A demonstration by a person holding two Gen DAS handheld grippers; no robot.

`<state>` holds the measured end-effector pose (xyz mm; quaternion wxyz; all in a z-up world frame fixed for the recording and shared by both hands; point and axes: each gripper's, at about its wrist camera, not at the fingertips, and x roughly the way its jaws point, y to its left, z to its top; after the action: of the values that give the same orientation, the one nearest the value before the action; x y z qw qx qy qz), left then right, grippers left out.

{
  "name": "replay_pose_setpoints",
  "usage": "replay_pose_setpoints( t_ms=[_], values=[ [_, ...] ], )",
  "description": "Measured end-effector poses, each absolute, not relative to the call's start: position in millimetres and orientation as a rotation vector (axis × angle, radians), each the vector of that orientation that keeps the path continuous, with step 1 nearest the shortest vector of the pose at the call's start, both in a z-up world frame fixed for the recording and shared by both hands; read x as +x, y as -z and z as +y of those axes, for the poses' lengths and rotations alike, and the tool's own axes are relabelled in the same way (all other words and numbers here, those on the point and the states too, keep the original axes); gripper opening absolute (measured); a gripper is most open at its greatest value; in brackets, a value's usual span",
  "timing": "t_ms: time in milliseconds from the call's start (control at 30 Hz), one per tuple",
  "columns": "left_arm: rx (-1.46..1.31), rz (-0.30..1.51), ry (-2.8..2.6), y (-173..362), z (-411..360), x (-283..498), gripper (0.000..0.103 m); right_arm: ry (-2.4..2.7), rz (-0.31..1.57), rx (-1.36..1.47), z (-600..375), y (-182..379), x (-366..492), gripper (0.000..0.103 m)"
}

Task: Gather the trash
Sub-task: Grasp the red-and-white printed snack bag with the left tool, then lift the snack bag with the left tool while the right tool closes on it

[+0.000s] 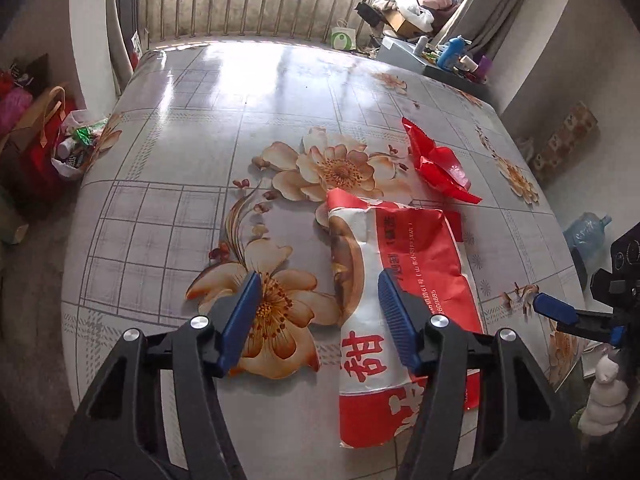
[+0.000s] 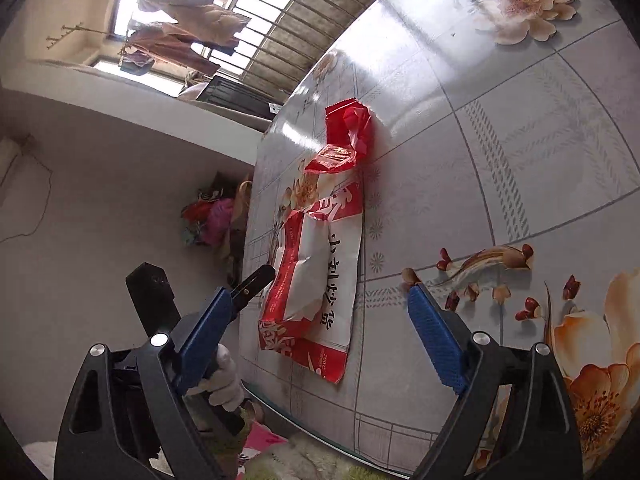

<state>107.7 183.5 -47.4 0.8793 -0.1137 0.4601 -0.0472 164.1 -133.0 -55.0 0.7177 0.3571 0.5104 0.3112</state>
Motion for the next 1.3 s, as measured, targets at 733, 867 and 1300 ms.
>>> replay_pose_setpoints(
  t_ms=[733,867,1300],
  values=[
    [-0.152,0.995,0.598,56.9,37.4,85.8,0.053,-0.46,1.196,0.766,-217.0,54.4,113.4,0.08],
    [-0.147,0.999,0.651,58.0,29.3,83.2,0.05,-0.466,1.181,0.815,-220.4,57.3,109.5,0.08],
    [-0.218,1.011,0.708,60.6,35.3,91.8,0.042,-0.468,1.15,0.867,-231.4,59.7,106.8,0.06]
  ],
)
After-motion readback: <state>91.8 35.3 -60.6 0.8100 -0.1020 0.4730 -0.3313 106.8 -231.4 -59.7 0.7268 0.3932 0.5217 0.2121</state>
